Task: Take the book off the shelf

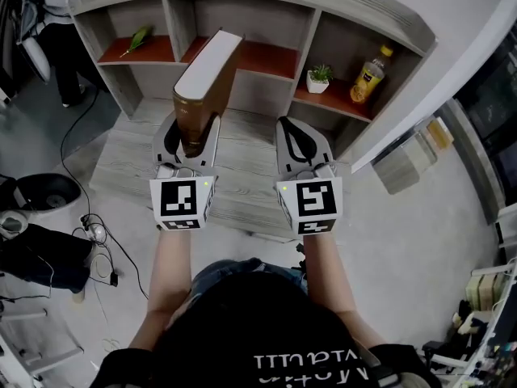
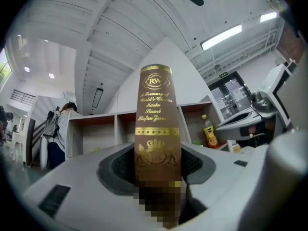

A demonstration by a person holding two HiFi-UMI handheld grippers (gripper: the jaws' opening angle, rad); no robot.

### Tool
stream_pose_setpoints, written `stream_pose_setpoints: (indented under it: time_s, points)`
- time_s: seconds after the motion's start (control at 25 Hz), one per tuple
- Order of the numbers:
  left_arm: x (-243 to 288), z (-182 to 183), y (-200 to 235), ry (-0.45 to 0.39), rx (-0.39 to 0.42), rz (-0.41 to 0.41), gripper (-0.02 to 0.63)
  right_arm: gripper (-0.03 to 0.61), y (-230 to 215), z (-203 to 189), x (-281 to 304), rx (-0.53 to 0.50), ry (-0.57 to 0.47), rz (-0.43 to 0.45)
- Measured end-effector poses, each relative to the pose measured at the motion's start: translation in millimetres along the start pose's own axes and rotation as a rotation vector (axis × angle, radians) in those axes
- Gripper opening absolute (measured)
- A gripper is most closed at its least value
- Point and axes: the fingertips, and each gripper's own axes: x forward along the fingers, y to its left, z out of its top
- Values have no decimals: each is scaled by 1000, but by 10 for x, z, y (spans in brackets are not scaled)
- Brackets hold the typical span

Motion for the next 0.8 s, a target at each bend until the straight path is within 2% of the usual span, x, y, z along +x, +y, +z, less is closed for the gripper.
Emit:
stream_pose_setpoints:
  time_s: [0.36, 0.56, 0.8]
  points:
    - [103, 118, 148, -29, -14, -29, 227, 15, -3, 166, 77, -9, -5, -34]
    - [125, 239, 131, -55, 20, -61, 227, 15, -46, 245, 69, 5, -22, -65]
    - [128, 325, 140, -72, 24, -78, 227, 14, -54, 322, 25, -33, -18, -99]
